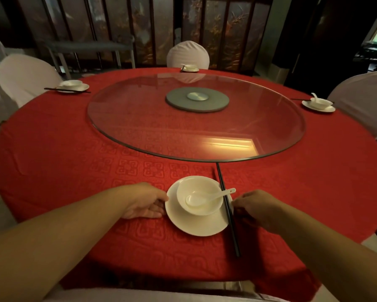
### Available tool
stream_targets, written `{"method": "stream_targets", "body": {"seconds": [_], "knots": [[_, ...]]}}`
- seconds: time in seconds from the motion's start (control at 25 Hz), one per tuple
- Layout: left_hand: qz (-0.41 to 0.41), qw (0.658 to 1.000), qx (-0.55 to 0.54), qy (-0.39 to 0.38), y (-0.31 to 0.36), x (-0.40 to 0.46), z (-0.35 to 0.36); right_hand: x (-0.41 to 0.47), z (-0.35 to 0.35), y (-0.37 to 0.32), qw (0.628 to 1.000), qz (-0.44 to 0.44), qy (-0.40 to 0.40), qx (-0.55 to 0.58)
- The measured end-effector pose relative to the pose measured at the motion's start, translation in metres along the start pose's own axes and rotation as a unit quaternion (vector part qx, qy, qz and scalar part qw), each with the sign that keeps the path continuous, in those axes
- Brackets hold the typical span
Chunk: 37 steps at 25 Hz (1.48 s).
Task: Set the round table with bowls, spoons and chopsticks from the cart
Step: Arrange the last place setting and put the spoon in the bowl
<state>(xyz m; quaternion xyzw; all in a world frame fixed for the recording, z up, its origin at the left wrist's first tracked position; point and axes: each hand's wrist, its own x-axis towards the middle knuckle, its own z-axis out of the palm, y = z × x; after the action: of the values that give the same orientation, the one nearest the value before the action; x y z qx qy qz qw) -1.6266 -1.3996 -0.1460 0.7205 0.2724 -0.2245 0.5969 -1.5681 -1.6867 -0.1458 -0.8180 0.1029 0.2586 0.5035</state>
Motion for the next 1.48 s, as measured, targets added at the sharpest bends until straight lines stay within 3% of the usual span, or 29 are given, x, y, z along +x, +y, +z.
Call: {"method": "stream_targets", "body": {"seconds": [1.12,1.48], "knots": [[0.01,1.0,0.024,-0.01,0.004,-0.007,-0.001,-0.007,-0.004,-0.002,0.999,0.01,0.011,0.032],[0.024,0.998,0.063,0.02,0.005,-0.005,0.008,-0.005,-0.004,0.0,0.998,0.016,0.038,0.042]]}}
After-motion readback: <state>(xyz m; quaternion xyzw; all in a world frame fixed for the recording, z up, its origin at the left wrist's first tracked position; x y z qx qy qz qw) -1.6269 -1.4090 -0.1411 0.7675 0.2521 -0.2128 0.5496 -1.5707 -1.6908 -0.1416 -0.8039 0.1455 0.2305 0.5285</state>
